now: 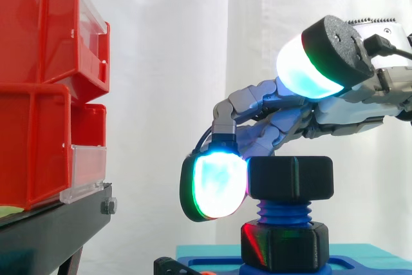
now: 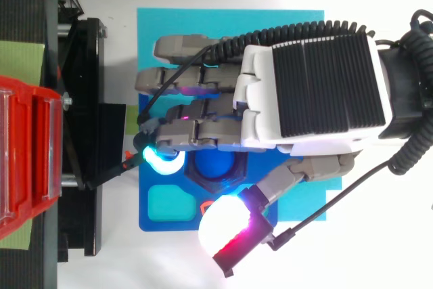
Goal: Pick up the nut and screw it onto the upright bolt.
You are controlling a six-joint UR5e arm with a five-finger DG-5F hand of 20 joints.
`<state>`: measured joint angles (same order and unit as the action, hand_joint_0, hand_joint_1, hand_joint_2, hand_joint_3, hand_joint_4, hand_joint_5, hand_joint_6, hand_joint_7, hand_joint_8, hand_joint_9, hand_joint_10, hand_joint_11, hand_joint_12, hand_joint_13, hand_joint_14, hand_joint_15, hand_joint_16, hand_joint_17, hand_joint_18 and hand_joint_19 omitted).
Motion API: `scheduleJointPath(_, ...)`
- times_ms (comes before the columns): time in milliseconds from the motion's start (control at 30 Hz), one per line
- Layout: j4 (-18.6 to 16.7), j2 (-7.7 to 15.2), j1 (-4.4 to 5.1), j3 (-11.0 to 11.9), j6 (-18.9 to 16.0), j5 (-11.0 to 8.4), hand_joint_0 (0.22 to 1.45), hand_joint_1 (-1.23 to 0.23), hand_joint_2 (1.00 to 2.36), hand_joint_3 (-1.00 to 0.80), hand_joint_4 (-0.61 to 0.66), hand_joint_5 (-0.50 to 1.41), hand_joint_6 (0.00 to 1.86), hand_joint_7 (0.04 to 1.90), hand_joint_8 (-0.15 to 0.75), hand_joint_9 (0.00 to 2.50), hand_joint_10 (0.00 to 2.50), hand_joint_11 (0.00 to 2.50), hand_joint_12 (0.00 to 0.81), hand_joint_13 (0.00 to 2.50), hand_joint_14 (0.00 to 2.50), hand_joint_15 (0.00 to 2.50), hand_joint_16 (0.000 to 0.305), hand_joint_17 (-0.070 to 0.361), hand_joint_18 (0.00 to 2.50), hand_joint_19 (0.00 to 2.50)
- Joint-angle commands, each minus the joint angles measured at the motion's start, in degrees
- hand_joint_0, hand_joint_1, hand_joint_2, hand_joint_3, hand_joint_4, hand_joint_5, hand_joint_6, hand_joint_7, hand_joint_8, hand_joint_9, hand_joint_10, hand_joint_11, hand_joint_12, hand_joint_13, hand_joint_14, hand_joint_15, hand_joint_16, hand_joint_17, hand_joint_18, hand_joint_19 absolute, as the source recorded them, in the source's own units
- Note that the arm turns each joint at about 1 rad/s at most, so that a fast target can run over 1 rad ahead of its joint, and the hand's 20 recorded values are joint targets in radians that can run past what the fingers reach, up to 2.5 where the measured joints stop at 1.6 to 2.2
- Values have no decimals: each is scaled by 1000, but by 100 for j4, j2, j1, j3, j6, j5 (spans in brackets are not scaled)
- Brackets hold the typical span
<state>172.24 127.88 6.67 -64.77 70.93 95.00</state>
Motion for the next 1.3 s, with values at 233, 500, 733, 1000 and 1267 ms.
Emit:
scheduleJointPath(233,11,0,-43,0,0,71,498,-66,1000,-500,195,-64,503,1278,305,782,0,0,238,416,0,0,23,52,49,0)
scheduleJointPath(500,11,0,-96,0,0,106,503,-84,1000,-500,209,-61,502,1300,310,818,0,0,237,465,0,0,21,48,105,0)
scheduleJointPath(733,-15,0,-123,0,0,150,507,-106,1000,-500,206,-56,502,1318,309,862,0,0,236,517,0,0,21,47,143,0)
scheduleJointPath(1000,-33,9,-158,0,0,159,511,-143,1000,-500,203,-26,501,1429,322,961,2,0,232,616,0,0,19,42,223,0)
scheduleJointPath(1267,-41,0,-219,0,0,256,517,-132,1000,-500,223,2,548,1376,320,1042,0,0,230,674,0,0,18,41,270,0)
